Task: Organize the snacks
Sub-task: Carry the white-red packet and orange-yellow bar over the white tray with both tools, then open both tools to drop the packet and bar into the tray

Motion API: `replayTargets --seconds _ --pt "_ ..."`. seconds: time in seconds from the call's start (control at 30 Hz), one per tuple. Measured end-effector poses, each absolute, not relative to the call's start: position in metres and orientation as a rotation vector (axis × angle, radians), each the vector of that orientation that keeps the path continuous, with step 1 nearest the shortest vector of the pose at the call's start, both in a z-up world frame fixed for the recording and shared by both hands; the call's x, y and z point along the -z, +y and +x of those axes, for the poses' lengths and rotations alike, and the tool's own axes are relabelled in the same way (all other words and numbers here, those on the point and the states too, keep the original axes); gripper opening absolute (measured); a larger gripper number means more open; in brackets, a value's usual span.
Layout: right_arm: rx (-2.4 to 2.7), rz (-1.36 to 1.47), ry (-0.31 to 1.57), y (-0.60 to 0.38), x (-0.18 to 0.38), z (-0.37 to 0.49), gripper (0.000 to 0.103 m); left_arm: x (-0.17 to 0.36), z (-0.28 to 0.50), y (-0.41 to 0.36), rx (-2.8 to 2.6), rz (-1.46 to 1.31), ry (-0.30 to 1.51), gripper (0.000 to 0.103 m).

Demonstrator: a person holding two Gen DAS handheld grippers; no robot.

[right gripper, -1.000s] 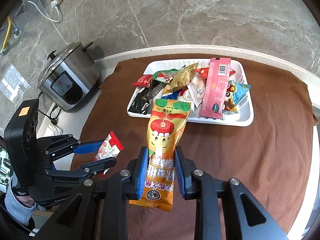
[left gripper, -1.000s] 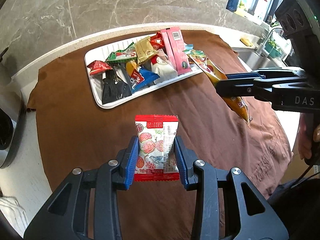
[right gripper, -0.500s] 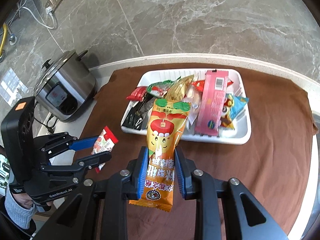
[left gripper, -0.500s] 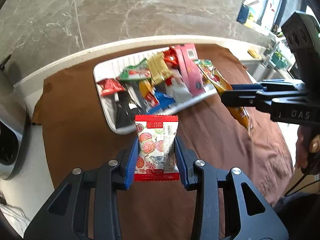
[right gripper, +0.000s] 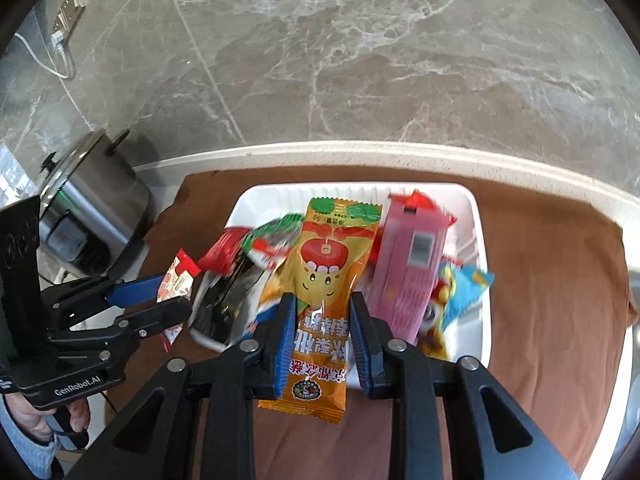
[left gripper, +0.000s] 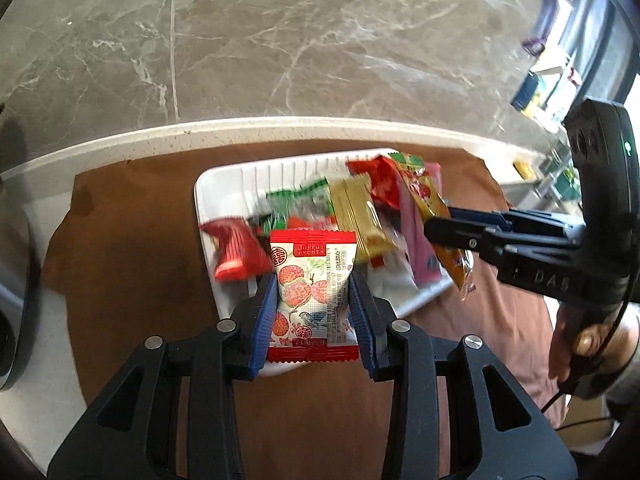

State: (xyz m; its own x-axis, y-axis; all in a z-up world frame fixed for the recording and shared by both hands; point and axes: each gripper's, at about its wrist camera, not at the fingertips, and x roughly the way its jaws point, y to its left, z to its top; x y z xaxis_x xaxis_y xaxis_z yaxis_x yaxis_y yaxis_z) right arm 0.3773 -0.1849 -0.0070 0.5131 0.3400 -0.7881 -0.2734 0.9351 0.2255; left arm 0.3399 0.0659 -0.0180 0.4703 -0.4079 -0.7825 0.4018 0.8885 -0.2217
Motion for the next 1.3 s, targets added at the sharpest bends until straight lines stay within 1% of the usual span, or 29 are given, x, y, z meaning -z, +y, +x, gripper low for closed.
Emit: replayTargets --seconds 0.17,0.4,0.57,0.6,0.63,0.77,0.83,1.1,1.17,1.2,1.23,1.3 --pt "-0.359 0.072 0.962 -0.183 0.014 0.398 0.029 0.03 0.373 0.063 0.483 -0.061 0.973 0.034" --pt "-0.343 0.056 0.977 -0.183 0.028 0.415 0.03 0.041 0.4 0.058 0.467 -0.099 0.976 0.034" --pt "-0.345 0.05 0.99 -0.185 0.037 0.42 0.032 0.055 0.415 0.05 0.439 -0.095 1.006 0.039" --pt "-0.346 0.044 0.988 -0.185 0.036 0.42 0.033 0.056 0.416 0.048 0.435 -0.095 1.01 0.039" --pt "-0.348 0.036 0.985 -0.184 0.035 0.42 0.038 0.058 0.418 0.048 0.431 -0.098 1.013 0.04" --pt "-0.345 0.008 0.952 -0.182 0.026 0.417 0.047 0.057 0.418 0.05 0.428 -0.114 1.001 0.041" --pt "-0.34 0.019 0.929 -0.185 0.018 0.415 0.053 0.052 0.416 0.053 0.424 -0.115 0.991 0.042" --pt "-0.33 0.071 0.837 -0.199 -0.018 0.397 0.064 0.021 0.402 0.071 0.386 -0.135 0.92 0.044" --pt "-0.334 0.082 0.821 -0.2 -0.025 0.387 0.068 0.011 0.393 0.072 0.371 -0.125 0.9 0.046" --pt "-0.337 0.086 0.812 -0.201 -0.029 0.38 0.07 0.006 0.388 0.072 0.365 -0.116 0.889 0.049" --pt "-0.335 0.087 0.806 -0.202 -0.032 0.373 0.073 0.001 0.382 0.071 0.361 -0.108 0.878 0.056" --pt "-0.334 0.096 0.798 -0.202 -0.035 0.361 0.075 -0.009 0.369 0.07 0.353 -0.094 0.85 0.059"
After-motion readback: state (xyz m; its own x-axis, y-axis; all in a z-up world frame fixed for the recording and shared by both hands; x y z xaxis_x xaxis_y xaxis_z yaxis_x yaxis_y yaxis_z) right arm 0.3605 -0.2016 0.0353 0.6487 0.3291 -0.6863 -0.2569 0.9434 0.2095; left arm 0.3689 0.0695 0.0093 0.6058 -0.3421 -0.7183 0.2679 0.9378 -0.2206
